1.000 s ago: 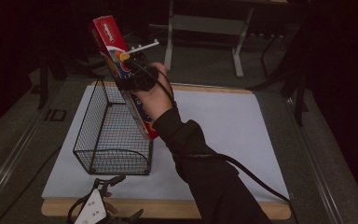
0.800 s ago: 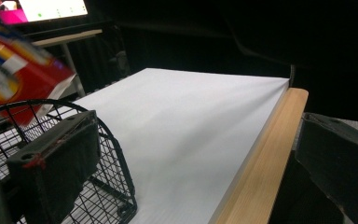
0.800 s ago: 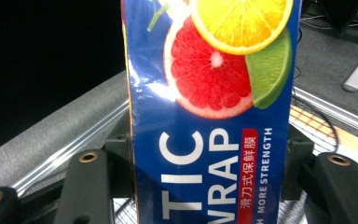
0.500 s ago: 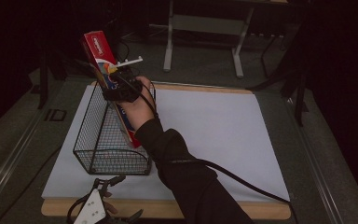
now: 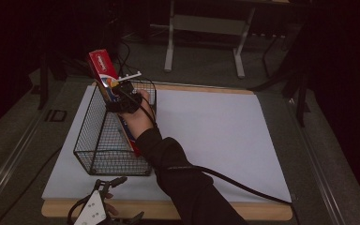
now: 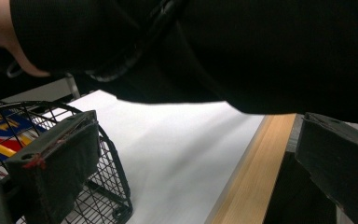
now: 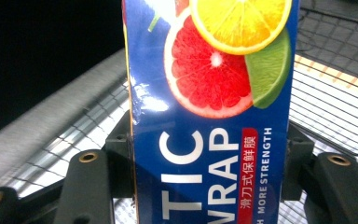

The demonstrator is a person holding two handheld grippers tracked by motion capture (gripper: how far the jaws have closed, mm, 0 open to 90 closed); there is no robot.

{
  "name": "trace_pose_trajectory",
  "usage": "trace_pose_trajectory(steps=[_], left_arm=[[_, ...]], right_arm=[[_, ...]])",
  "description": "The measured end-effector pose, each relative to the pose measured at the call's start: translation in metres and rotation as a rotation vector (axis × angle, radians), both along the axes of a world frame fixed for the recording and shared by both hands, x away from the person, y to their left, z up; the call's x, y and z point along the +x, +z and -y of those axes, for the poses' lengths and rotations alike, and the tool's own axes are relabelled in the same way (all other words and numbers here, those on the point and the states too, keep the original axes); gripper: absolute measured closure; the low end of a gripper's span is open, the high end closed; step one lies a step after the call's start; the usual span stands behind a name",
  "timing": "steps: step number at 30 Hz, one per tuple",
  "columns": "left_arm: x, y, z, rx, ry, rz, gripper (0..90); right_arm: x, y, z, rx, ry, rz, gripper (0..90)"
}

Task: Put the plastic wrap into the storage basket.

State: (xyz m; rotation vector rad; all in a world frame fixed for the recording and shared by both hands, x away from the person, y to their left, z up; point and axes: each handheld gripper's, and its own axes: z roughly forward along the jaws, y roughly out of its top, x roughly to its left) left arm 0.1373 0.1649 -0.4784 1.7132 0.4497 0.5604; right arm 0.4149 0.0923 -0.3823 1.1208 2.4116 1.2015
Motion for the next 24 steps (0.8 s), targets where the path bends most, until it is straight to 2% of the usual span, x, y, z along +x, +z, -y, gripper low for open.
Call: trace_pose_trajectory(steps=[2,6,7,10,14,18,21,24], left_arm=[[0.000,0.000,0.000,0.003,0.000,-0.001,0.6],[0.001,0.000,0.000,0.005,0.002,-0.001,0.5],[0.001,0.000,0.000,0.005,0.002,-0.001,0.6],[0.000,0.000,0.000,0.006,0.002,0.000,0.6],[0.000,0.000,0.000,0.006,0.000,-0.001,0.5],[0.000,0.000,0.000,0.009,0.000,0.000,0.5],[0.000,-0.001,0.000,0.007,-0.002,-0.002,0.6],[0.000,0.000,0.000,0.005,-0.009,0.000,0.6]], right_arm=[[0.001,-0.008,-0.001,-0.019,-0.004,-0.009,39.8],[0.003,-0.015,0.001,0.011,-0.010,-0.061,39.8],[0.003,-0.015,0.001,0.011,-0.010,-0.061,39.8],[0.003,-0.023,-0.001,-0.035,-0.029,-0.052,39.7],[0.006,-0.032,0.000,-0.043,-0.052,-0.087,39.7],[0.008,-0.036,-0.001,-0.057,-0.069,-0.093,39.7],[0.011,-0.037,-0.003,-0.066,-0.060,-0.106,39.6],[0.015,-0.040,-0.005,-0.078,-0.081,-0.118,39.5]])
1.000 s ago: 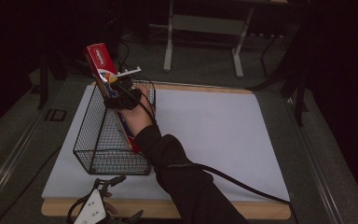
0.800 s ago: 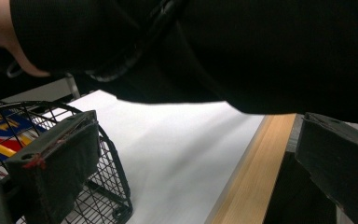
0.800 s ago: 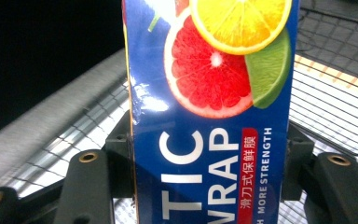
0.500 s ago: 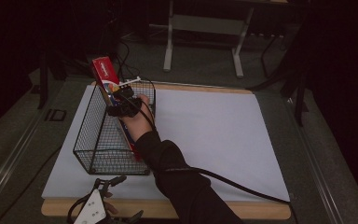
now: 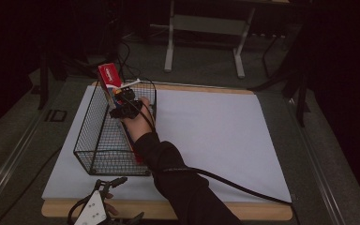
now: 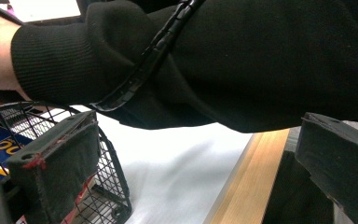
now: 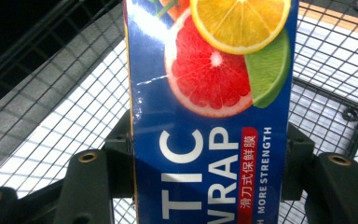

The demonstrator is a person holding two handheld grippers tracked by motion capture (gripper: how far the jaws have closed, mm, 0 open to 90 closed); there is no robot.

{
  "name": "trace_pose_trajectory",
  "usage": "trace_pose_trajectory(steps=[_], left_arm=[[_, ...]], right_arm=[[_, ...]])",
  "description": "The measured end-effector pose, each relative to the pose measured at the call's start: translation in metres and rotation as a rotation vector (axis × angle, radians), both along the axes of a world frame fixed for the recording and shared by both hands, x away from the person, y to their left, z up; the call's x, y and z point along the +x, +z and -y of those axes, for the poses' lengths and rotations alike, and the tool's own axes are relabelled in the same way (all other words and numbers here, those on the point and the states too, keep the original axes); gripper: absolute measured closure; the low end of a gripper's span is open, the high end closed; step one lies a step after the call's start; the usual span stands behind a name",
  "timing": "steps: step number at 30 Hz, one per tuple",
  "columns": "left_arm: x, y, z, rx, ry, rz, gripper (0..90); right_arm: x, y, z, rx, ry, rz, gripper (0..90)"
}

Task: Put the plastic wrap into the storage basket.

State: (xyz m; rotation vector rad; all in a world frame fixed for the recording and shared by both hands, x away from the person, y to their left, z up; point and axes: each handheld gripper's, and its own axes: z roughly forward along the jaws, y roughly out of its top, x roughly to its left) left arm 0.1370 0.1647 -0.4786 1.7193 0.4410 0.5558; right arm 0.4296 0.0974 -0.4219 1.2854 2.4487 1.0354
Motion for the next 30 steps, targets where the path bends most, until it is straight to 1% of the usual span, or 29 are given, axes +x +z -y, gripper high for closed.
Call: trace_pose_trajectory(steps=[4,7,10,11,14,16,17,19,21,29,30], left_arm=[[0.000,0.000,0.000,0.003,0.002,-0.001,0.5],[0.001,0.000,0.000,0.003,0.000,-0.004,0.6],[0.000,0.000,0.001,0.004,-0.006,0.000,0.6],[0.000,0.000,0.001,0.006,-0.007,-0.002,0.5],[0.001,-0.001,0.001,0.005,-0.007,-0.004,0.6],[0.000,-0.001,0.001,0.005,-0.009,-0.002,0.6],[0.000,-0.001,0.001,0.005,-0.010,-0.002,0.6],[0.000,-0.001,0.001,0.006,-0.011,-0.001,0.6],[0.001,-0.001,0.001,0.007,-0.013,-0.004,0.6],[0.001,-0.001,0.002,0.010,-0.012,-0.009,0.5],[0.001,-0.001,0.002,0.011,-0.013,-0.010,0.5]], right_arm=[[0.005,-0.004,-0.001,-0.008,-0.011,-0.011,39.5],[0.008,-0.007,-0.001,-0.002,-0.016,-0.020,39.4],[0.010,-0.010,-0.003,-0.011,-0.013,-0.023,39.2],[0.011,-0.011,-0.004,-0.013,-0.009,-0.031,39.2],[0.011,-0.012,-0.007,-0.021,-0.003,-0.030,39.1],[0.009,-0.013,-0.012,-0.049,-0.003,-0.022,39.0],[0.009,-0.012,-0.012,-0.055,-0.001,-0.021,39.0],[0.010,-0.013,-0.012,-0.050,-0.001,-0.024,38.8],[0.011,-0.012,-0.011,-0.051,0.017,-0.032,37.8],[0.010,-0.013,-0.007,-0.043,0.043,-0.030,34.5],[0.010,-0.013,-0.005,-0.035,0.044,-0.033,34.5]])
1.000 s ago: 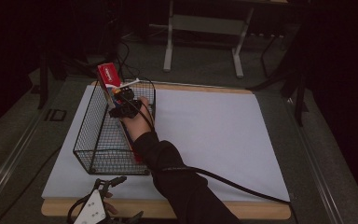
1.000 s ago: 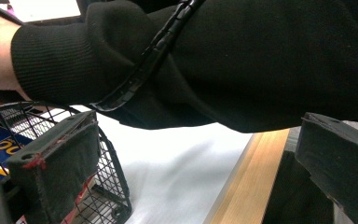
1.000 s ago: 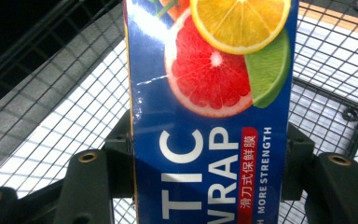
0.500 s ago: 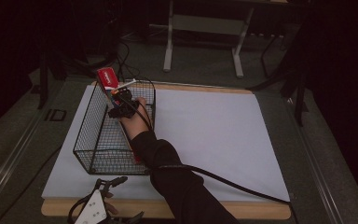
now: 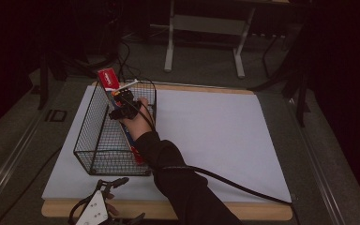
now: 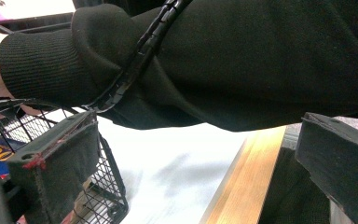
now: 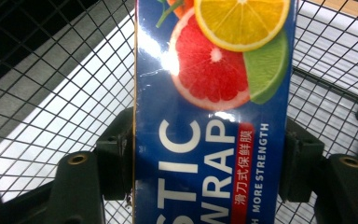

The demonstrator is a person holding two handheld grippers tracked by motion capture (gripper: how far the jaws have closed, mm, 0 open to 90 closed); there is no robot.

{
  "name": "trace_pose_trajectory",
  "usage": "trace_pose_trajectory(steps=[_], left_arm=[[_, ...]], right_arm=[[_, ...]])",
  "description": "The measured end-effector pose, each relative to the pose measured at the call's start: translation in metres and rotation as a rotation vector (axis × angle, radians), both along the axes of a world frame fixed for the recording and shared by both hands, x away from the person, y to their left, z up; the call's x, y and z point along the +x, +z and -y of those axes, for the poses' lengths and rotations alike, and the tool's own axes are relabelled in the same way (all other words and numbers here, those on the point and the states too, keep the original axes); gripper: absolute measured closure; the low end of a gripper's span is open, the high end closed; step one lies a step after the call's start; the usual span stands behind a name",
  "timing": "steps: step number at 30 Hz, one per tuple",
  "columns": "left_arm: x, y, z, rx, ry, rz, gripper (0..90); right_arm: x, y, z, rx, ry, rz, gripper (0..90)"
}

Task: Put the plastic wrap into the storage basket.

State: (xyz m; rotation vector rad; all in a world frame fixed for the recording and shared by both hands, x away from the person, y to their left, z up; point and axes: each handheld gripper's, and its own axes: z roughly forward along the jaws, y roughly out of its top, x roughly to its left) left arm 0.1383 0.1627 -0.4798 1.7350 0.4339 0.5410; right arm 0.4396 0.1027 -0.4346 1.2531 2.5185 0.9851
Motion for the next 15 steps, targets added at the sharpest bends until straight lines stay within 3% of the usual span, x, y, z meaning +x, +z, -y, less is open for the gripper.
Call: trace_pose_trajectory(steps=[8,12,15], left_arm=[[0.000,0.000,0.000,0.004,-0.002,-0.002,0.5],[0.000,0.000,0.000,0.004,-0.001,-0.002,0.6],[0.000,0.000,0.000,0.007,-0.001,-0.002,0.6]], right_arm=[[-0.001,0.006,0.010,0.030,0.026,0.012,28.7],[-0.003,0.013,0.016,0.051,0.074,0.012,20.2],[-0.006,0.017,0.019,0.057,0.099,0.025,18.7]])
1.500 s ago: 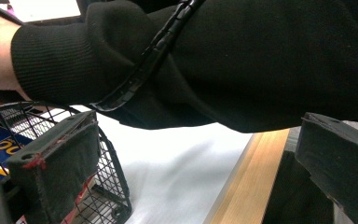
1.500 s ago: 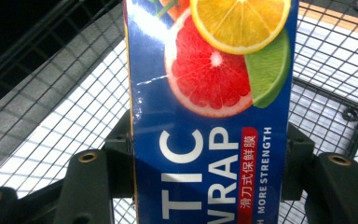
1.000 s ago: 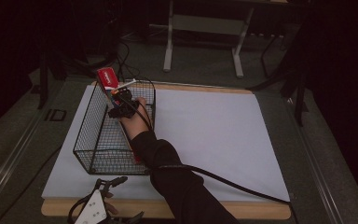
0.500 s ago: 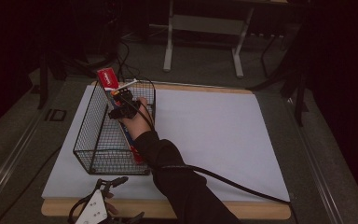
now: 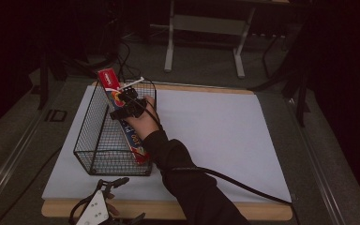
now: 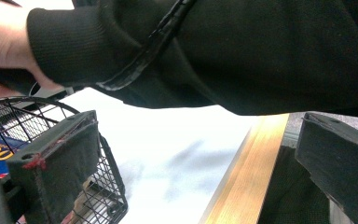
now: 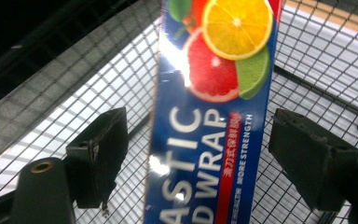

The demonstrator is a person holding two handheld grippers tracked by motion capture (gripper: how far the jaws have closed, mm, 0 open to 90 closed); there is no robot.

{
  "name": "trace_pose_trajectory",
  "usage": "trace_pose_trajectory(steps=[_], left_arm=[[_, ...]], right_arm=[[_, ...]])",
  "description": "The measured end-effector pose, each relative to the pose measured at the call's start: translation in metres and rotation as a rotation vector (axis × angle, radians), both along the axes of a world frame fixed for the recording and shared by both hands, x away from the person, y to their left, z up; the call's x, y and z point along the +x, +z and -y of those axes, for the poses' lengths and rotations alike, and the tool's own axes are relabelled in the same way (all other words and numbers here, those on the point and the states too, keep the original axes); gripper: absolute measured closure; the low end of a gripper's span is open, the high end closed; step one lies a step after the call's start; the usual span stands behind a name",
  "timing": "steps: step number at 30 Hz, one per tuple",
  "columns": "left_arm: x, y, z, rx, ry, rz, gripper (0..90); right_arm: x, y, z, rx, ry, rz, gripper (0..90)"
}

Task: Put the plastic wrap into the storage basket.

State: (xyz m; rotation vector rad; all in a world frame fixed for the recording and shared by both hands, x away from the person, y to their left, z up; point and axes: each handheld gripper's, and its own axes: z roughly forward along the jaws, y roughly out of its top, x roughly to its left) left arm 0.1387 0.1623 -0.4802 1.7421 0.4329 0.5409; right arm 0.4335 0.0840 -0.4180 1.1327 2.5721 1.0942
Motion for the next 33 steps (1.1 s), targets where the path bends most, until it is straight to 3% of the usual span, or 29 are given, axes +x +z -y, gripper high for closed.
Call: trace_pose_trajectory(steps=[1,3,6,9,13,23,28,33], left_arm=[[0.000,0.000,0.000,0.001,0.000,0.000,0.6],[0.000,0.000,0.000,0.004,0.001,0.000,0.5],[0.000,0.000,0.000,0.006,0.001,0.000,0.6],[0.000,0.000,0.001,0.006,0.001,-0.001,0.6],[0.001,-0.001,0.002,0.013,-0.002,-0.004,0.6],[0.001,-0.002,0.005,0.019,0.004,-0.007,0.6],[0.002,-0.002,0.005,0.021,0.004,-0.008,0.5],[0.002,-0.002,0.006,0.023,0.003,-0.008,0.6]], right_arm=[[-0.004,0.004,0.003,0.012,0.043,0.016,15.0],[-0.008,0.009,0.008,0.025,0.067,0.043,14.7],[-0.011,0.013,0.011,0.009,0.075,0.067,13.9],[-0.015,0.023,0.028,0.056,0.107,0.076,13.9],[-0.022,0.030,0.043,0.053,0.123,0.099,14.0],[-0.037,0.036,0.084,0.094,0.117,0.123,15.1],[-0.042,0.034,0.107,0.122,0.113,0.109,15.0],[-0.044,0.029,0.131,0.117,0.093,0.116,14.4]])
